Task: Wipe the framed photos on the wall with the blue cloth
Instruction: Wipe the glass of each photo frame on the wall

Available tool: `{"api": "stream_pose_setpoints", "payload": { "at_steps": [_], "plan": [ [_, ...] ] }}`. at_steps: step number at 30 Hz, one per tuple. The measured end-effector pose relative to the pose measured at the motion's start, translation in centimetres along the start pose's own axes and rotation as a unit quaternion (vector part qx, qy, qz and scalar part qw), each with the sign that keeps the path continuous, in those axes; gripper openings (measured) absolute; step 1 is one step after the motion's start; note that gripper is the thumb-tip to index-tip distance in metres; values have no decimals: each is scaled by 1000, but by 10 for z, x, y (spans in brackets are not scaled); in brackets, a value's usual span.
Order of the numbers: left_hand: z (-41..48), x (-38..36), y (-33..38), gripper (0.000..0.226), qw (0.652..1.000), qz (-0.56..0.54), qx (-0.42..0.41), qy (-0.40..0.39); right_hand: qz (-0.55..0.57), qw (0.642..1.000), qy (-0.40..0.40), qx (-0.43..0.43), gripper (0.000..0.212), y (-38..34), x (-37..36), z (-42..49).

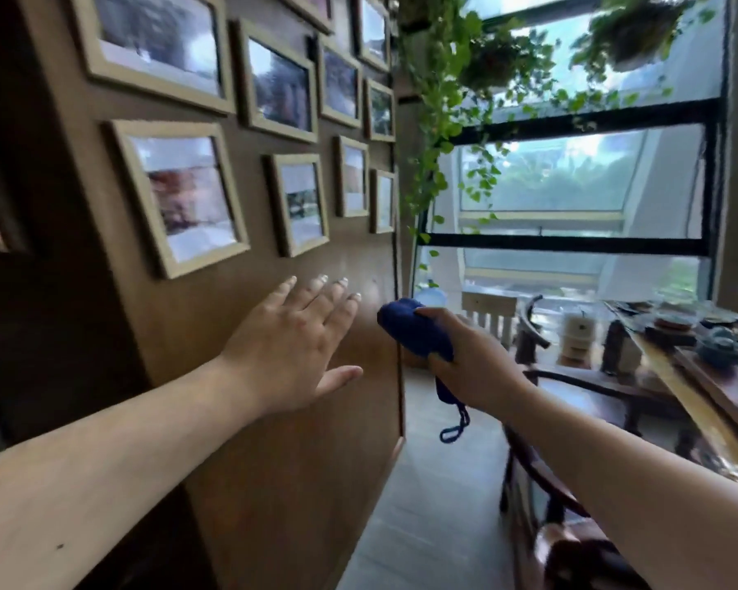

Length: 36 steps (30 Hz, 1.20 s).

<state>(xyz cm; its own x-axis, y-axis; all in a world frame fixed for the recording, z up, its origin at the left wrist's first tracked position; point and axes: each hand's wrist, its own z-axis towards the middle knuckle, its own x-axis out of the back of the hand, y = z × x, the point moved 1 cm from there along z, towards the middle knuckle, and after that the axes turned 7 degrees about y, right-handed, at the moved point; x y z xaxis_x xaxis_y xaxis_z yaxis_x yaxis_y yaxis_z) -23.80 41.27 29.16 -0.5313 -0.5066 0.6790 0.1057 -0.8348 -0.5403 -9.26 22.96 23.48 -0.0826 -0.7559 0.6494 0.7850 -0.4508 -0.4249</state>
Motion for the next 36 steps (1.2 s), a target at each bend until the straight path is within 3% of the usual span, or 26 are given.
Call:
{"api": "stream_pose_setpoints", "payload": {
  "at_steps": [8,19,31,36],
  "plan": [
    [-41,18,-89,87,994,82,65,-31,62,995,15,82,55,-78,-55,56],
    [-18,-18,-177,83,978,156,136,-36,156,979,3,129,56,-110,-152,173],
    [45,-61,-271,88,926,307,221,-27,303,933,59,186,59,-144,-209,319],
    [38,-76,-290,106,906,323,271,-39,273,929,81,235,65,-174,-227,334]
  ]
}}
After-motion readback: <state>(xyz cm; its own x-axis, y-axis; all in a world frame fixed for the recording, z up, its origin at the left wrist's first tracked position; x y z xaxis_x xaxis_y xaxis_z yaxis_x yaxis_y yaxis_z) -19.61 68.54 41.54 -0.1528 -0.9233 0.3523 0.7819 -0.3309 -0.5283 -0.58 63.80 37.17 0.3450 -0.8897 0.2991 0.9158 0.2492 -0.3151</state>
